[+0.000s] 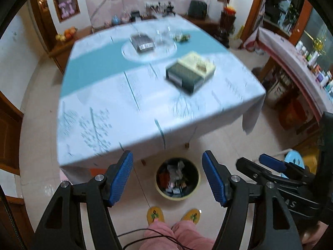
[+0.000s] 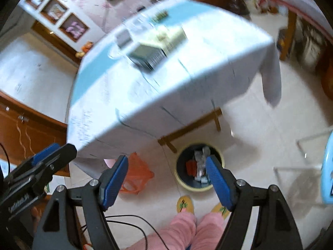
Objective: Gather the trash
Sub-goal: 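Raise both tools back over the table, then grasp the red-white packet with the right tool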
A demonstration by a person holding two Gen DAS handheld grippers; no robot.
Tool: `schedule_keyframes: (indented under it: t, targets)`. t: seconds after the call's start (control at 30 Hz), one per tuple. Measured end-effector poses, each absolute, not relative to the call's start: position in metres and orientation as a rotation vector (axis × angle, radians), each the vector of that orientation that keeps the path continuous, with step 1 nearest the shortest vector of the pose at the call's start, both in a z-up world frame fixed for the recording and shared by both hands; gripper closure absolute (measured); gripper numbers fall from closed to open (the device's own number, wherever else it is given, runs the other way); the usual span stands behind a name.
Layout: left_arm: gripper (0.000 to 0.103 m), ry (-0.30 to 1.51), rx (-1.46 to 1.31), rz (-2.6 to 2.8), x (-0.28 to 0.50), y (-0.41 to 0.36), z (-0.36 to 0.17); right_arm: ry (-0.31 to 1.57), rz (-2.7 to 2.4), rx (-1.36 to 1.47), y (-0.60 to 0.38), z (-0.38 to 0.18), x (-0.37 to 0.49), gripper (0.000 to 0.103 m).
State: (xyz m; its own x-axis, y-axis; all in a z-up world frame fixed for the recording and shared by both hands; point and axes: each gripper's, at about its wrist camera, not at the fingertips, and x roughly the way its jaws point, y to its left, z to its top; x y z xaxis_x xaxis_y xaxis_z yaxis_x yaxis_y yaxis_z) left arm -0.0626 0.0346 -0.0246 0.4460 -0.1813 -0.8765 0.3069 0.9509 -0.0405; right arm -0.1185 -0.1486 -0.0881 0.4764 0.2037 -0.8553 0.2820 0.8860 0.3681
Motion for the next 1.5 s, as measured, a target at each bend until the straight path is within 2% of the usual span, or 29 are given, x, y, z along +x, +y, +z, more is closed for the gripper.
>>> schedule_keyframes:
  t: [0.27,0.4,0.7,1.17,1.5]
  targets:
    - [0.033,0.939,0.099,-0.246,-0.058,0.038,0.038,0.959,0.042,0.338,-0.145,-0.018,-0.110,0.026]
    - [0.028,0.897,0.088,-0.230,-0.052,0.038,0.059,0.920,0.086,0.282,-0.143,0.006,-0.095,0.026]
    - [0.025,0.896,0.023,-0.235,0.021,0.045,0.084,0.861,0.109,0.238,-0.148,0.041,-0.035,0.026]
    - [0.025,0.994,0.017,-0.331,0.193,0.044,0.054,0.883,-0.027,0.229,-0.170,0.068,0.112,0.026]
    - [0.025,1.101,0.041,-0.200,0.277,0.009,-0.001,0.999,0.009,0.265,-0.231,0.048,0.221,0.026]
